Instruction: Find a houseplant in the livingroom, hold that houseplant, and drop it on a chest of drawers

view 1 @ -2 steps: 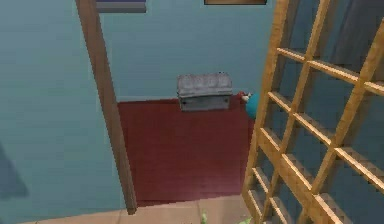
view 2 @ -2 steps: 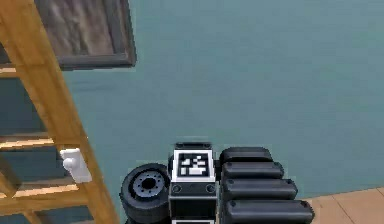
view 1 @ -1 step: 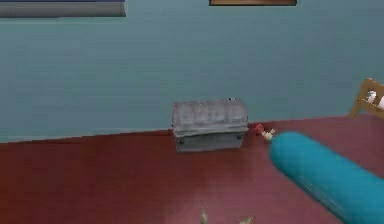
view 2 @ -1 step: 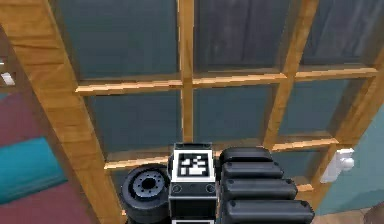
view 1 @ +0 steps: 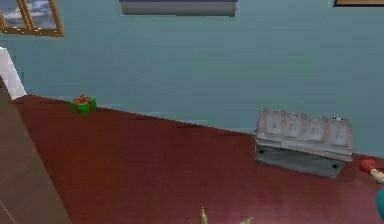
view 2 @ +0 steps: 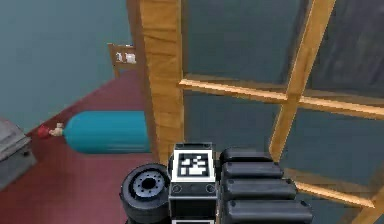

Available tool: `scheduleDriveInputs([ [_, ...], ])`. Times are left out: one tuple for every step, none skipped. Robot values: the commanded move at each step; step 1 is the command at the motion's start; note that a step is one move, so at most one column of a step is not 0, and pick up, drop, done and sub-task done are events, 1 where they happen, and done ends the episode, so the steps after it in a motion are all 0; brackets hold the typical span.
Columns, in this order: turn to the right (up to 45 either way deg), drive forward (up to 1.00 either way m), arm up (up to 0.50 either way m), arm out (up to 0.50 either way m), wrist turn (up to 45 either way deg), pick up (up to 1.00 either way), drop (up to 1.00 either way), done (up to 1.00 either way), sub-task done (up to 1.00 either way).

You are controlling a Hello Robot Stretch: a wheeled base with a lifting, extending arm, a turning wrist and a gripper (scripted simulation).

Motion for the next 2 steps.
scheduleDriveInputs([
  [0.0, 0.65, 0.0, 0.0, 0.0, 0.0, 0.0, 0.0, 0.0],
  [-45.0, 0.0, 0.0, 0.0, 0.0, 0.0, 0.0, 0.0, 0.0],
])
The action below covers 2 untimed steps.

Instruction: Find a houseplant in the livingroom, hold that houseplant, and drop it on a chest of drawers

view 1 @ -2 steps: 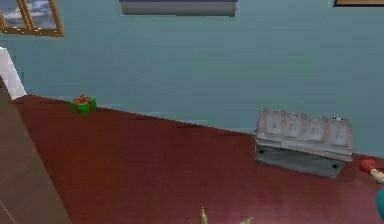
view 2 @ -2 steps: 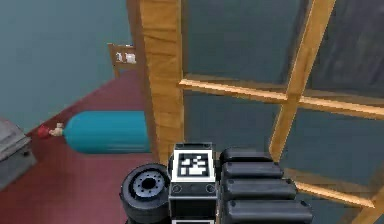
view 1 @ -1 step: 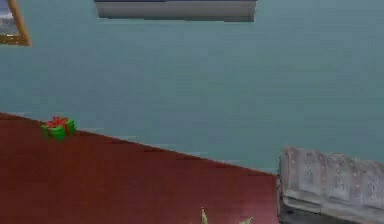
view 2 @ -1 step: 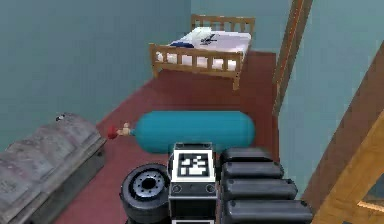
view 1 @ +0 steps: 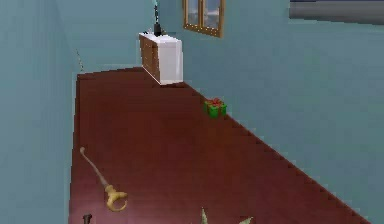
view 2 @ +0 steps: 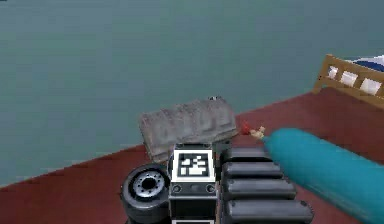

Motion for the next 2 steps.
scheduleDriveInputs([
  [-15.0, 0.0, 0.0, 0.0, 0.0, 0.0, 0.0, 0.0, 0.0],
  [0.0, 1.0, 0.0, 0.0, 0.0, 0.0, 0.0, 0.0, 0.0],
])
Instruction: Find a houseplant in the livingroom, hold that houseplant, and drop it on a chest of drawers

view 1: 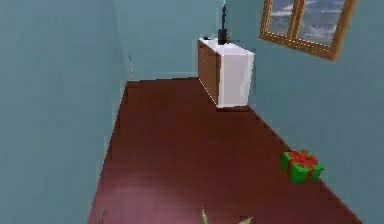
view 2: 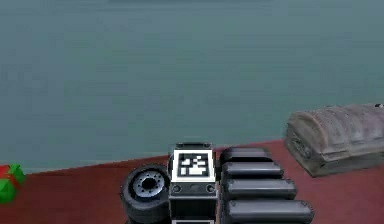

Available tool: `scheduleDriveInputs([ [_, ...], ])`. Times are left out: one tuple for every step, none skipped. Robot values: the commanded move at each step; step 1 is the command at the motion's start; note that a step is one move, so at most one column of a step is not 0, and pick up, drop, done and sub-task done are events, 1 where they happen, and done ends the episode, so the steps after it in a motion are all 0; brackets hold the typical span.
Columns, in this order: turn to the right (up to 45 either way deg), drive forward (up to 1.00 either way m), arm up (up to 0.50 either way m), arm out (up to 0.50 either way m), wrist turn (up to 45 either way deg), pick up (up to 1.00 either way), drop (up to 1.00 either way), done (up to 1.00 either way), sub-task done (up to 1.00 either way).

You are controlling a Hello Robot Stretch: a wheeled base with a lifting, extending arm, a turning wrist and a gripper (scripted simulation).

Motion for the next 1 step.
scheduleDriveInputs([
  [0.0, 1.0, 0.0, 0.0, 0.0, 0.0, 0.0, 0.0, 0.0],
])
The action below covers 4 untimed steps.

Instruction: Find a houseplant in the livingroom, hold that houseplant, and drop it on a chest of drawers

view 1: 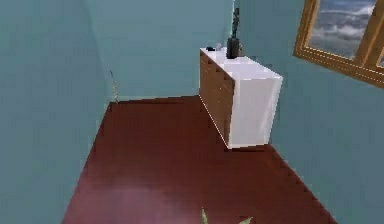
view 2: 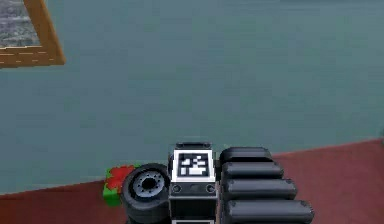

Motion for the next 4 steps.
scheduleDriveInputs([
  [-3.0, 0.0, 0.0, 0.0, 0.0, 0.0, 0.0, 0.0, 0.0],
  [0.0, 1.0, 0.0, 0.0, 0.0, 0.0, 0.0, 0.0, 0.0],
  [0.0, 1.0, 0.0, 0.0, 0.0, 0.0, 0.0, 0.0, 0.0],
  [0.0, 0.4, 0.0, 0.0, 0.0, 0.0, 0.0, 0.0, 0.0],
])
